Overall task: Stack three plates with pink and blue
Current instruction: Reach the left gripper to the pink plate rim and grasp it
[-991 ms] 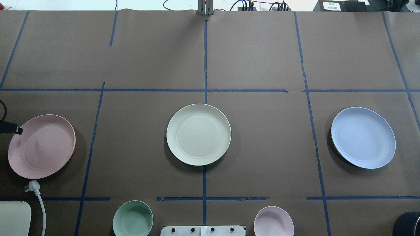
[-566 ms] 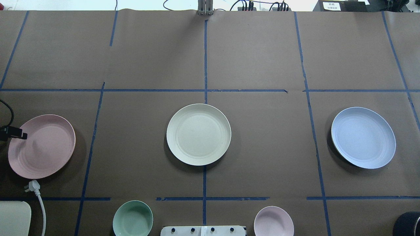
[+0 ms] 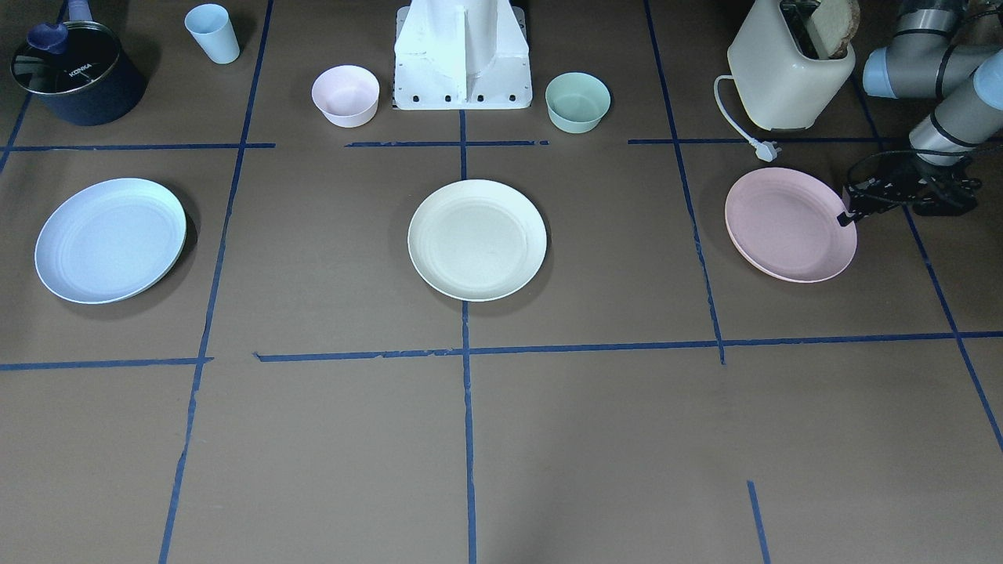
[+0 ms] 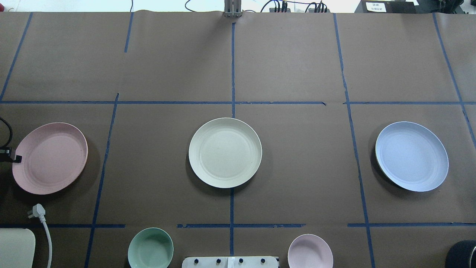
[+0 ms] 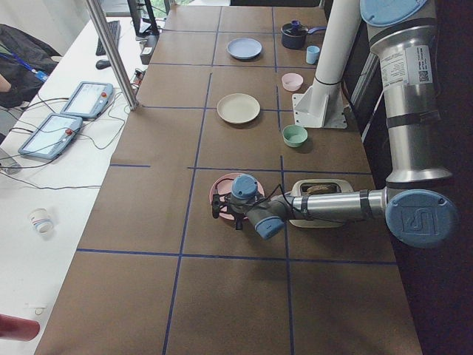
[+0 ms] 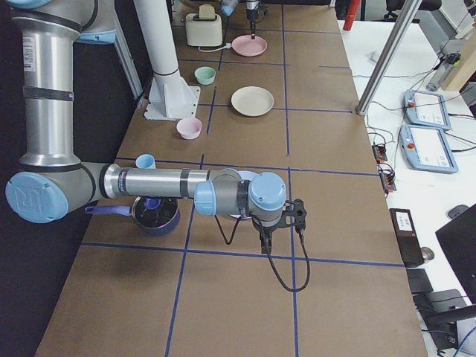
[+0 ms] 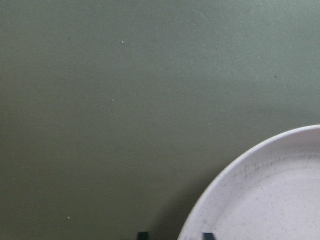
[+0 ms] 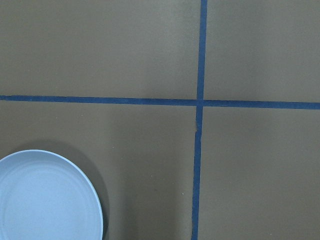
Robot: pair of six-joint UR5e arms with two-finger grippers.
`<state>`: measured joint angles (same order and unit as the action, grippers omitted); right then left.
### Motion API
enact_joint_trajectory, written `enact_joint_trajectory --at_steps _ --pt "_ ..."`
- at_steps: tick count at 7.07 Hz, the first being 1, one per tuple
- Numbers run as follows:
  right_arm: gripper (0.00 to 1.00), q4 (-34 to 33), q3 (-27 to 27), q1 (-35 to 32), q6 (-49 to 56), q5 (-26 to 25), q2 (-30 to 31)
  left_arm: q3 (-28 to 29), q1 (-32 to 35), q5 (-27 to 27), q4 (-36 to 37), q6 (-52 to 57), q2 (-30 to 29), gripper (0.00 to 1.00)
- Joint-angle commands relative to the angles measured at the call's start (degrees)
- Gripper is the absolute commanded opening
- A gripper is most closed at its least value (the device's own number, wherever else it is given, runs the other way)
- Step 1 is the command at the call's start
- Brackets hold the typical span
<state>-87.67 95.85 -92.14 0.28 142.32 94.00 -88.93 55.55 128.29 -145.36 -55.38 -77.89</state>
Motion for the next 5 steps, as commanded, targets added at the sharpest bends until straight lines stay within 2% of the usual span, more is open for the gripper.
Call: enact_joint_trajectory --at_steps 1,2,3,4,5 --pt "1.00 0.1 0.0 0.0 -0.2 0.2 -0.1 -1.3 5.4 11.3 0.6 0.0 0.6 0.00" --pt "1.00 0.1 0.1 0.0 -0.2 0.1 -0.2 -2.3 10.2 16.9 3.4 -0.1 0.3 0.00" --pt "1.00 0.0 0.6 0.0 -0.2 0.1 -1.4 -6.3 11.2 18.0 8.8 -0.2 -0.4 0.00" --pt "1.00 -0.4 0.5 0.0 -0.3 0.3 -2.3 -13.0 11.3 17.4 20.0 -2.4 -5.6 0.00" --pt "1.00 0.0 0.0 0.0 -0.4 0.2 -1.9 -17.2 10.7 16.7 29.5 -8.9 -13.2 0.00"
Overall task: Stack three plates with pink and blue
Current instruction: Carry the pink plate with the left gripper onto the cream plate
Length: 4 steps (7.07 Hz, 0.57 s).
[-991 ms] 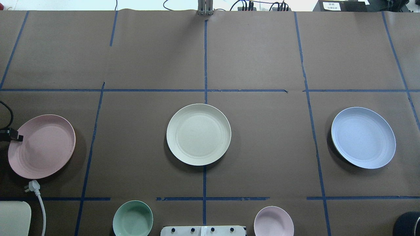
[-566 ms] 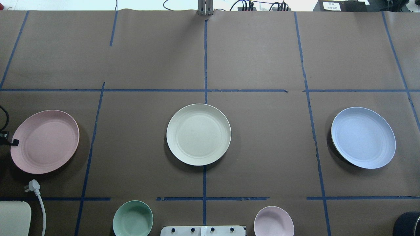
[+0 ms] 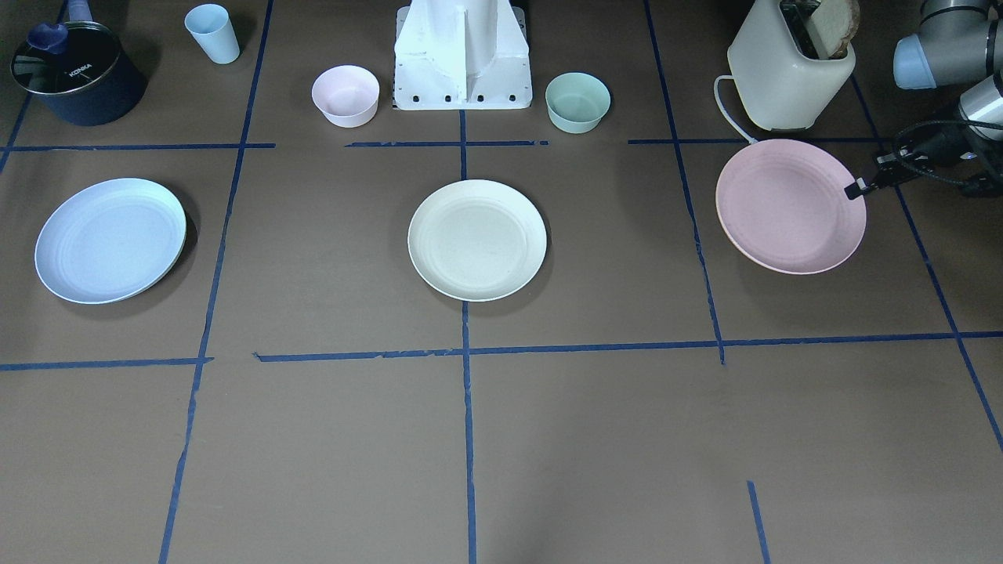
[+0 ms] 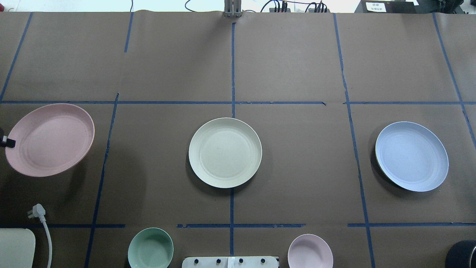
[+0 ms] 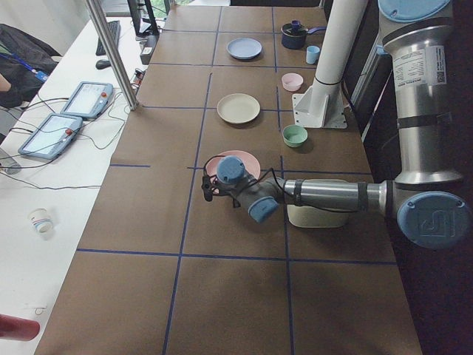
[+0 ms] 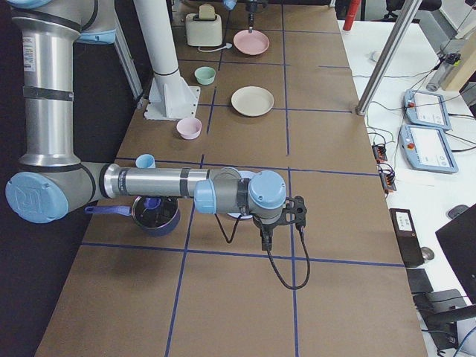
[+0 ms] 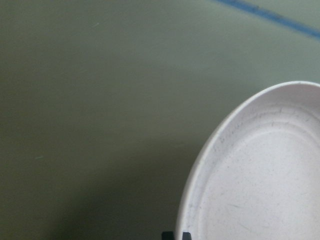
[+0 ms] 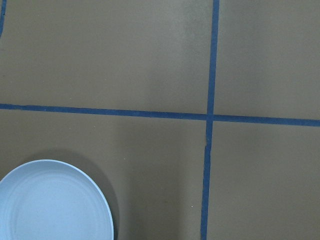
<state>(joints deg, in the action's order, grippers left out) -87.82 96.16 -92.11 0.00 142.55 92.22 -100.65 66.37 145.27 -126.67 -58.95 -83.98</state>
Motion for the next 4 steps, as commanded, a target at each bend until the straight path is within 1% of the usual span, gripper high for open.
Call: enact_joint_trajectory --at_steps 1,3,4 --pt "1.00 0.0 -0.8 0.1 -0.9 0.0 0.4 -7.3 -4.3 -3.7 11.6 -14.1 -11.5 0.00" --pt "1.00 0.4 0.6 1.8 -6.0 -0.2 0.2 -8.2 -20.0 -17.4 11.7 -33.9 -21.1 0.00" --pt "1.00 5.0 1.1 4.5 -13.1 -0.3 0.2 -8.1 -27.4 -24.8 11.7 -40.7 -24.7 0.00"
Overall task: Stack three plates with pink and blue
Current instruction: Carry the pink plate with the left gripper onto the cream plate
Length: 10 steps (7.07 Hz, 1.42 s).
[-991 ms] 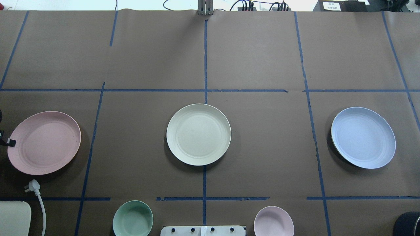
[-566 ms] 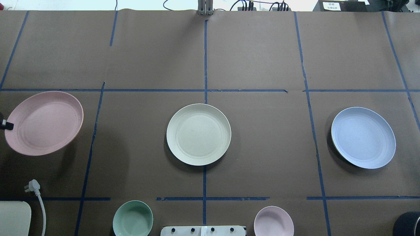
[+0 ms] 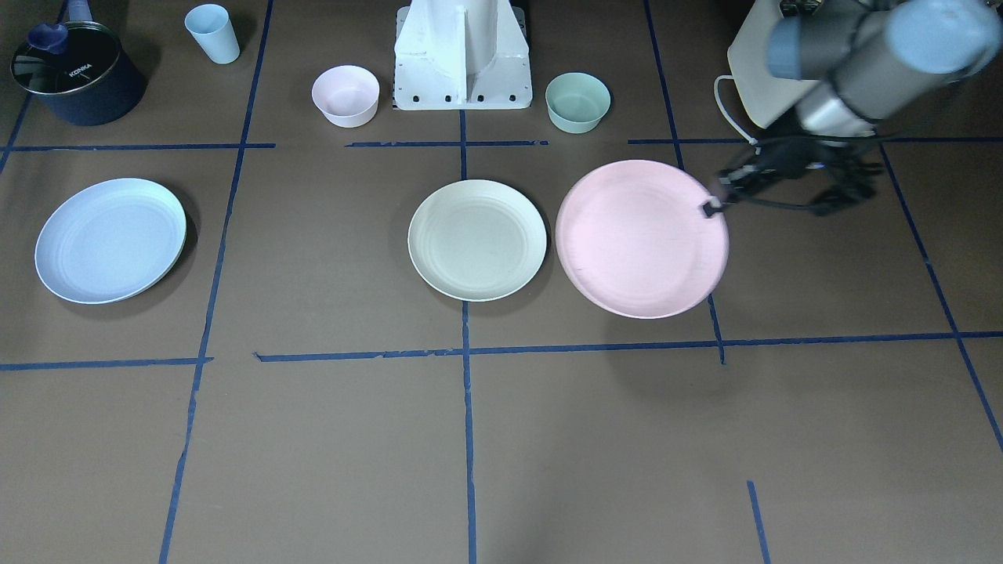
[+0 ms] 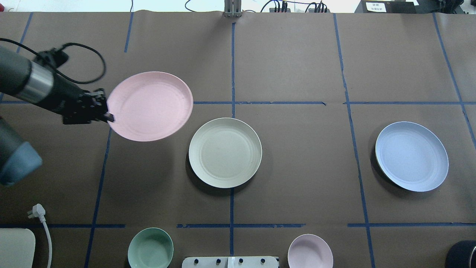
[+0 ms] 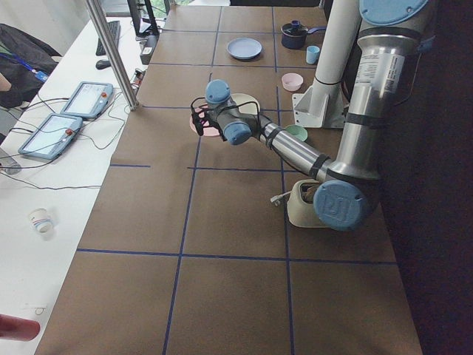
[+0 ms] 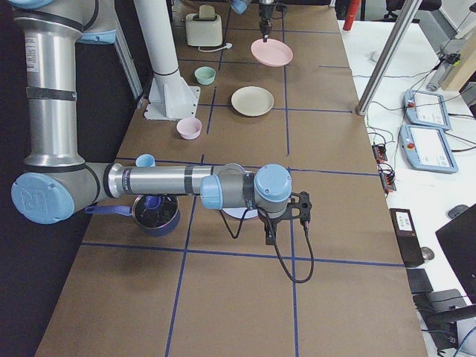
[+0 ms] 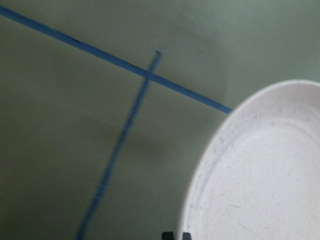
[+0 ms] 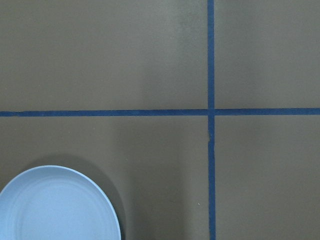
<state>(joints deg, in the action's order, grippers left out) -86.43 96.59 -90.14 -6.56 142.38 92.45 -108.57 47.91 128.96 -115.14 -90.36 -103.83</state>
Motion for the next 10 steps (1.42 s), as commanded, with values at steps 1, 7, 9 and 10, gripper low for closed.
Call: enact_joint_trajectory --at_steps 1,7,9,10 --pt "1.00 13.4 0.6 6.4 -19.5 -1.0 0.2 0.2 -15.1 -14.5 0.2 -13.4 -7.1 0.00" --pt "1.00 30.2 0.4 20.2 -39.0 -9.6 3.4 5.9 -21.1 -20.2 0.0 -15.7 -11.9 0.01" --pt "1.00 32.6 0.4 21.7 -40.4 -9.7 4.6 5.6 -21.0 -20.5 0.0 -15.3 -11.8 1.00" --pt "1.00 33.3 0.4 23.3 -41.8 -10.5 4.8 4.7 -20.7 -20.5 0.0 -15.2 -11.8 1.00"
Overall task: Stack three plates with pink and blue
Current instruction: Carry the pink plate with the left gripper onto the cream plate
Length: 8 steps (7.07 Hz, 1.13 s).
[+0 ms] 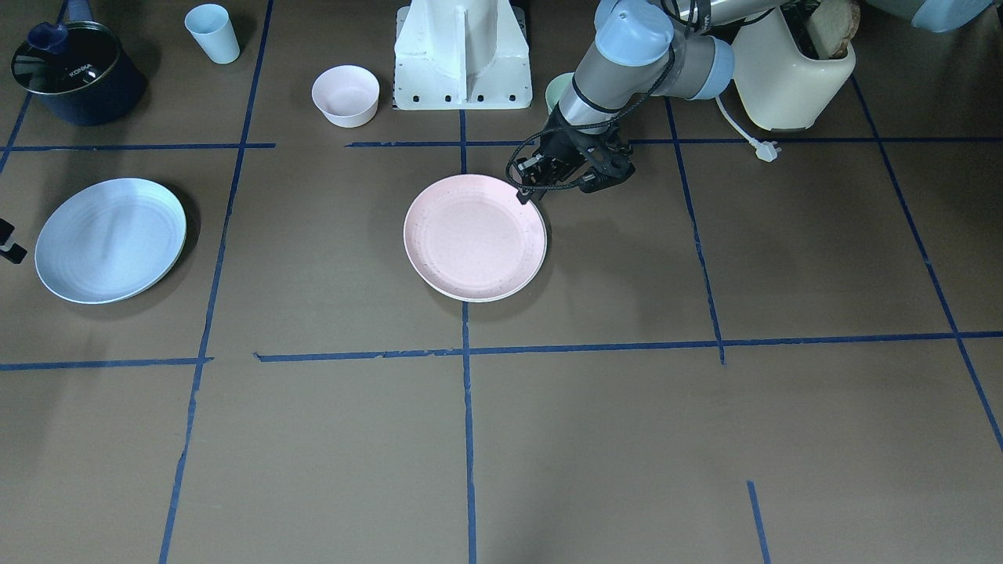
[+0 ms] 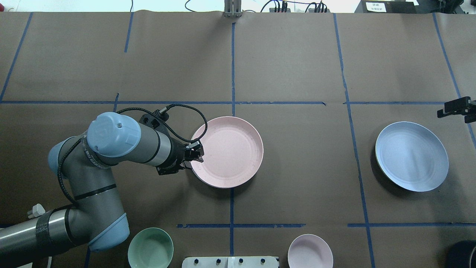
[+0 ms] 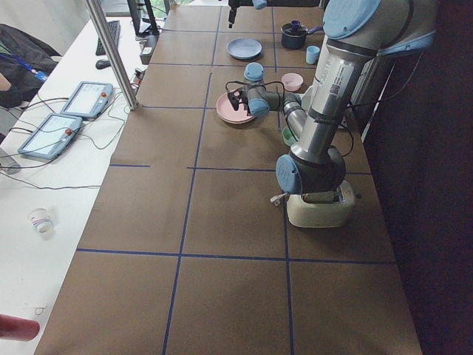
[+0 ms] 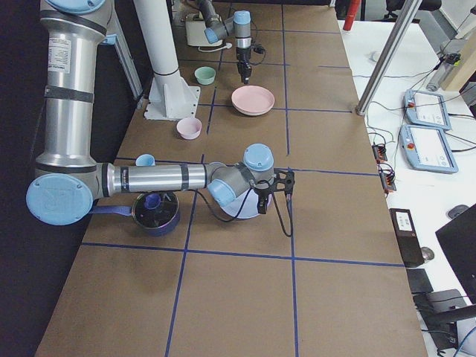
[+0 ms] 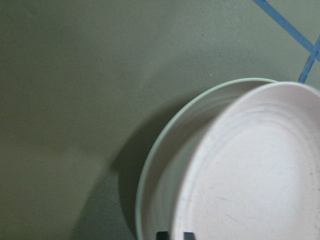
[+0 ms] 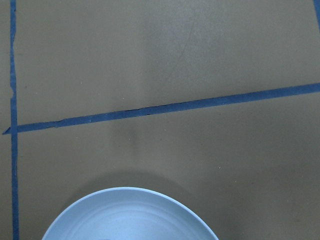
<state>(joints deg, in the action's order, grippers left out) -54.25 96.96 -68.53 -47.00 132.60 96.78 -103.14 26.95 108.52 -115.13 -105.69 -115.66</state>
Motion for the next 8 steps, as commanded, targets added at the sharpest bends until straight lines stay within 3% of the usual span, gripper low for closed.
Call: enact_joint_trajectory --at_steps 1,3,4,7,8 --pt "1.00 1.9 -0.1 4.5 -1.4 -3.9 1.5 -1.8 1.3 0.2 0.2 0.1 0.0 1.00" --pt "1.00 2.9 -0.3 8.0 -1.4 -6.4 3.2 -4.8 4.8 2.1 3.8 0.5 0.7 1.00" --pt "1.00 5.1 -1.0 9.4 -1.8 -7.0 4.6 -7.0 7.5 5.7 7.9 3.4 0.7 1.00" --pt "1.00 7.1 -4.9 11.0 -1.4 -7.8 5.9 -10.2 9.2 6.4 10.3 5.3 1.8 1.00" --pt "0.92 7.2 -5.0 10.9 -1.9 -7.7 6.0 -10.6 9.8 7.1 10.3 5.4 2.1 1.00"
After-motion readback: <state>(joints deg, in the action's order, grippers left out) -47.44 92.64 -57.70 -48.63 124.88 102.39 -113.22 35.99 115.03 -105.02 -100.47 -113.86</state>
